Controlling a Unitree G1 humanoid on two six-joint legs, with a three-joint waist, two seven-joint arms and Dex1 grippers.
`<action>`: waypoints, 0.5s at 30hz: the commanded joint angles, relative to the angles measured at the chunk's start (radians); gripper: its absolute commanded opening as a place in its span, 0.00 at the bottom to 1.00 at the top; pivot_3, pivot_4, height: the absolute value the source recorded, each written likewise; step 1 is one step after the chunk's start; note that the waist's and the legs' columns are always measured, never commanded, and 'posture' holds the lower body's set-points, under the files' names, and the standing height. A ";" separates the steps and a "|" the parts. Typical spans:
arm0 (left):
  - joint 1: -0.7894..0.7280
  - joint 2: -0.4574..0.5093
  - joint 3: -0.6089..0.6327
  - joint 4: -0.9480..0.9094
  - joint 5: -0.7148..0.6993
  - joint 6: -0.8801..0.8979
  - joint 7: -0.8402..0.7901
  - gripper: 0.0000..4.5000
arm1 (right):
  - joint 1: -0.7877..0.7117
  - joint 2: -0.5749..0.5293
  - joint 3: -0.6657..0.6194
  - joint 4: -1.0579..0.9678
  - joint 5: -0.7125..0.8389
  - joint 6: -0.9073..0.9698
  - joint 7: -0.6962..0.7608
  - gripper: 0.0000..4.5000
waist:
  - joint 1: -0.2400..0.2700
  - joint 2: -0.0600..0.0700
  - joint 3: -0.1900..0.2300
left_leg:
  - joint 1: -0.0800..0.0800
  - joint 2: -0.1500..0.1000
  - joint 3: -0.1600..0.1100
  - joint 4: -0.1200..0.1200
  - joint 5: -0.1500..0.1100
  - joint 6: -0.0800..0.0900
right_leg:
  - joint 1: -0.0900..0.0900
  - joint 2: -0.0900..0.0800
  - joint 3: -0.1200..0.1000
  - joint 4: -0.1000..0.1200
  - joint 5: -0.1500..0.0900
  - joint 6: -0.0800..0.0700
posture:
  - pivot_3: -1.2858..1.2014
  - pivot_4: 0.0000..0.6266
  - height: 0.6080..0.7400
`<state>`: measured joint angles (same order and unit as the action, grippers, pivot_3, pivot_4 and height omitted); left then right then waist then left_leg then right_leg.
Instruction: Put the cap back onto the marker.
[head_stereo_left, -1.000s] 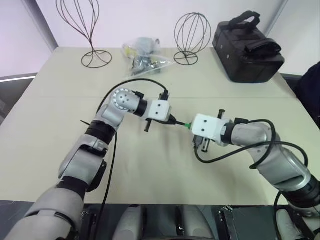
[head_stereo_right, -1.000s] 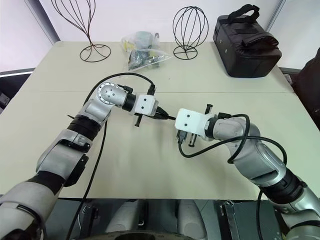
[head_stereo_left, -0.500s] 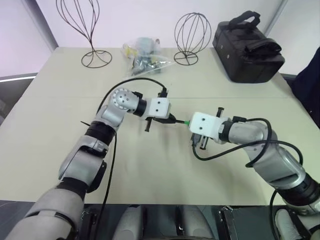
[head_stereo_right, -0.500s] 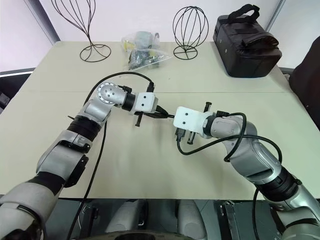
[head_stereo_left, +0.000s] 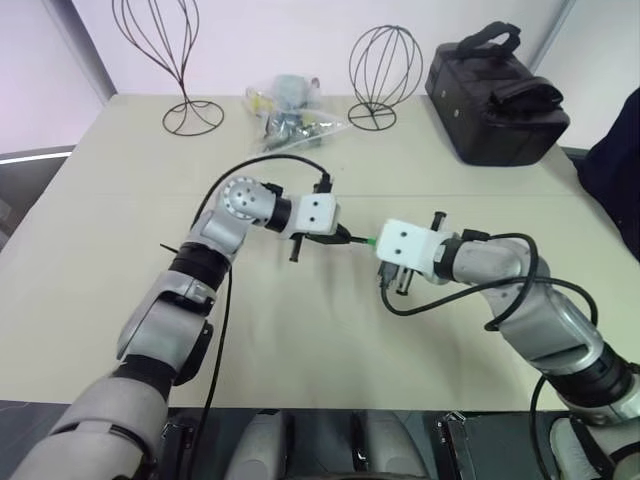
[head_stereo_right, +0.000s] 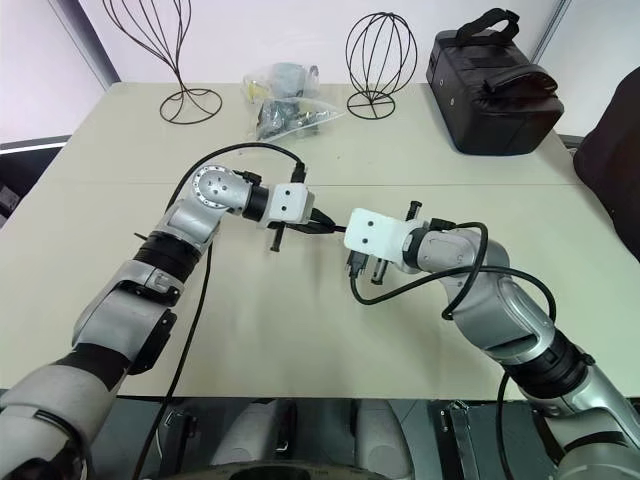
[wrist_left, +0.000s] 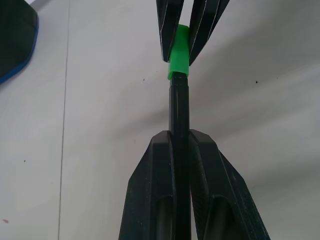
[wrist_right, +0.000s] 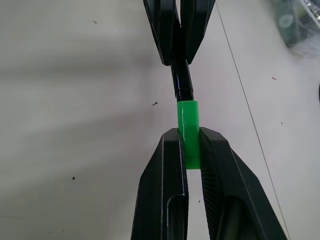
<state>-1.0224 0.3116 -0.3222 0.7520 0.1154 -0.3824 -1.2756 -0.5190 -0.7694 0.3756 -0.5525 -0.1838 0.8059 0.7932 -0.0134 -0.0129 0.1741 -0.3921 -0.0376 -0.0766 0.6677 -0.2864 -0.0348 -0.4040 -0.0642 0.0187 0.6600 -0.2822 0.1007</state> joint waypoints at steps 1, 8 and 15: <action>-0.026 -0.049 -0.005 -0.034 -0.040 -0.049 -0.012 0.00 | -0.029 0.025 -0.004 -0.042 0.019 -0.019 0.013 0.01 | 0.000 0.000 0.000 | 0.000 0.000 0.000 0.000 0.000 0.000 | 0.000 0.000 0.000 0.000 0.000 0.000 | 0.52 0.24 1.00; -0.033 -0.045 -0.005 -0.029 -0.040 -0.075 -0.045 0.00 | -0.025 0.016 0.000 -0.066 0.028 -0.031 0.058 0.01 | 0.000 0.000 0.000 | 0.000 0.000 0.000 0.000 0.000 0.000 | 0.000 0.000 0.000 0.000 0.000 0.000 | 0.52 0.24 1.00; -0.041 -0.042 -0.016 -0.016 -0.011 -0.094 -0.039 0.00 | -0.043 0.010 0.010 -0.076 0.014 -0.026 0.090 0.01 | 0.000 0.000 0.000 | 0.000 0.000 0.000 0.000 0.000 0.000 | 0.000 0.000 0.000 0.000 0.000 0.000 | 0.52 0.24 1.00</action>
<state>-1.0244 0.3116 -0.3273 0.7710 0.1291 -0.4426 -1.3194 -0.5204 -0.7767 0.3769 -0.5599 -0.1830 0.8079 0.8766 -0.0135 -0.0129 0.1741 -0.3921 -0.0377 -0.0766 0.6677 -0.2864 -0.0348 -0.4040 -0.0642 0.0186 0.6600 -0.2821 0.1007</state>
